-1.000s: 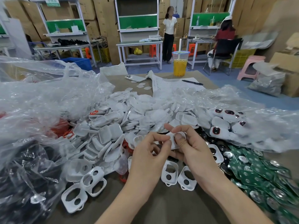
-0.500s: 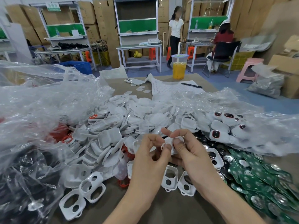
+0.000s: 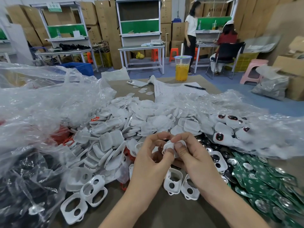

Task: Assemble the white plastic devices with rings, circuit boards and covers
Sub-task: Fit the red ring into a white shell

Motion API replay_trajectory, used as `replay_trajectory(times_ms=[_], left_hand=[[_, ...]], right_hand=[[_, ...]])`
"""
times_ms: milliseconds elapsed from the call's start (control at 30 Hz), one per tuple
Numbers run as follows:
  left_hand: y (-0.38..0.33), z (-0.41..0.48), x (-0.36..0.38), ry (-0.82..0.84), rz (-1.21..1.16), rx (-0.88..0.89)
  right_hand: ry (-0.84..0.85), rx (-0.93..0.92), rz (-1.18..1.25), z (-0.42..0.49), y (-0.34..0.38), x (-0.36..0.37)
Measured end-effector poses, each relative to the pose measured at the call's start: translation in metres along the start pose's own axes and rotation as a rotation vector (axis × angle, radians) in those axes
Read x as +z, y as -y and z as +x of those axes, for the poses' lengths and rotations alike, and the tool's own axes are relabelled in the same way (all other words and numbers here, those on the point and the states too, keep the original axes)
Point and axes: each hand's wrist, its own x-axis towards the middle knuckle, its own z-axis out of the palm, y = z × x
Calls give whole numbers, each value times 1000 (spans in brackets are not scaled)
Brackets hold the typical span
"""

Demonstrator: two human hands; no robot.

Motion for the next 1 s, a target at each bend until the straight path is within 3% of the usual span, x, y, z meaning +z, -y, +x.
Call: replay_trajectory(times_ms=[233,500,700,1000], left_hand=[[-4,0,-5,78,35,-59],[-2,-2,2,25,-11,-98],[0,-3,1,-6,146,-5],[-2,-1,-7,31,132,28]], right_hand=[[9,4,9,-2,1,0],[-52,107,172,-1,0,5],[-22,75,113,-3,0,9],[-16,-11,-44,-1,2,1]])
